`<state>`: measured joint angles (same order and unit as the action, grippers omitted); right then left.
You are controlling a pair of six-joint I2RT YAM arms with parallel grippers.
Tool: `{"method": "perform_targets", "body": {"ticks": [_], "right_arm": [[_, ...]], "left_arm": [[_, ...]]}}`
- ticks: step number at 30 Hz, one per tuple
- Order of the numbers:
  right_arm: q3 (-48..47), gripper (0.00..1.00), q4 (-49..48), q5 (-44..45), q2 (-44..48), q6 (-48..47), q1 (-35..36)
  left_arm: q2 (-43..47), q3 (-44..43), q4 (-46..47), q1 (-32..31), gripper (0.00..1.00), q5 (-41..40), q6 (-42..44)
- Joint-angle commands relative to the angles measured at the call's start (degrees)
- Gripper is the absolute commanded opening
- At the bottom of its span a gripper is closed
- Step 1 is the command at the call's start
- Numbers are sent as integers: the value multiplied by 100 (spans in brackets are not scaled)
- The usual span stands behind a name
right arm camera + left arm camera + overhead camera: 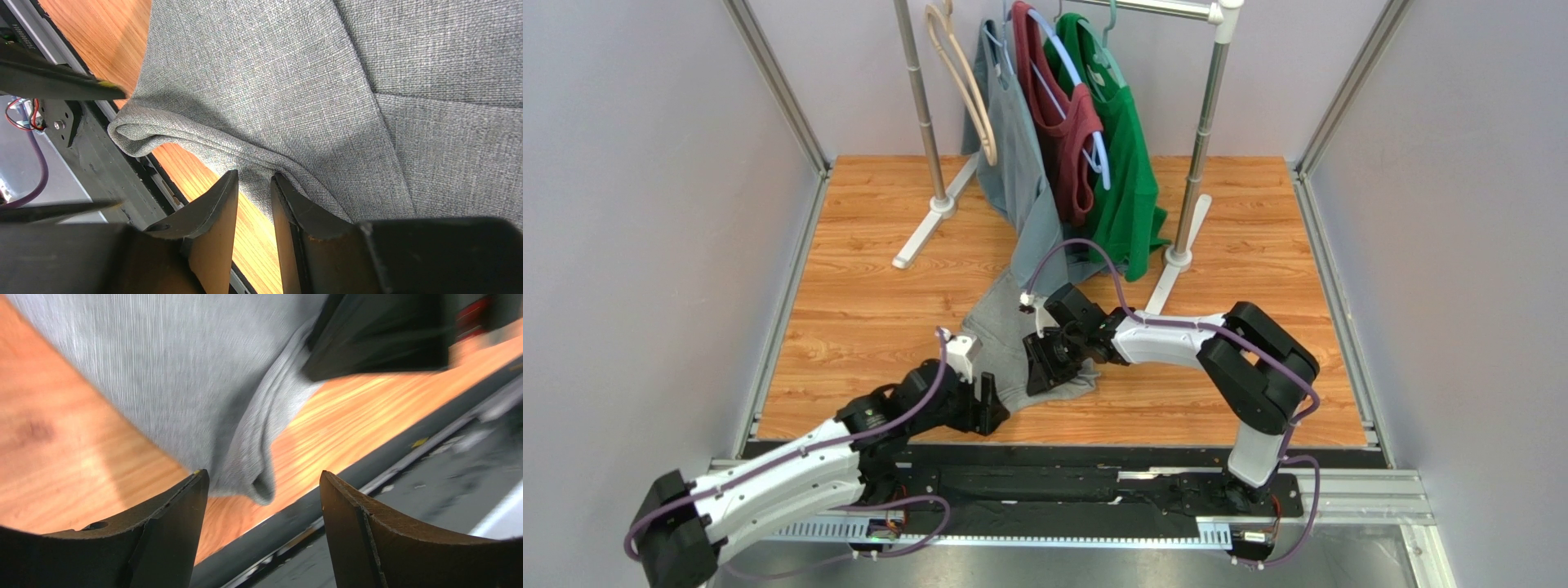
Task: Fold the napkin, place the utensils inside, and roll it up
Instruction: Roll the napkin at the center of the board.
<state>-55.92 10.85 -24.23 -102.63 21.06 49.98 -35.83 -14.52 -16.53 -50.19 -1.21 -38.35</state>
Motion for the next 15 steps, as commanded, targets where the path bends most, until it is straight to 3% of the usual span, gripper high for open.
{"method": "perform_targets", "body": {"ticks": [1, 5, 15], "right_arm": [[117, 34, 470, 375, -363, -76, -32], [117, 34, 462, 349, -337, -76, -32], [81, 34, 470, 226, -407, -93, -76]], "left_arm": [[-1150, -541, -227, -639, 75, -1169, -59], [-1575, -710, -219, -912, 71, -1443, -59], [-1418, -710, -535, -1063, 57, -2031, -436]]}}
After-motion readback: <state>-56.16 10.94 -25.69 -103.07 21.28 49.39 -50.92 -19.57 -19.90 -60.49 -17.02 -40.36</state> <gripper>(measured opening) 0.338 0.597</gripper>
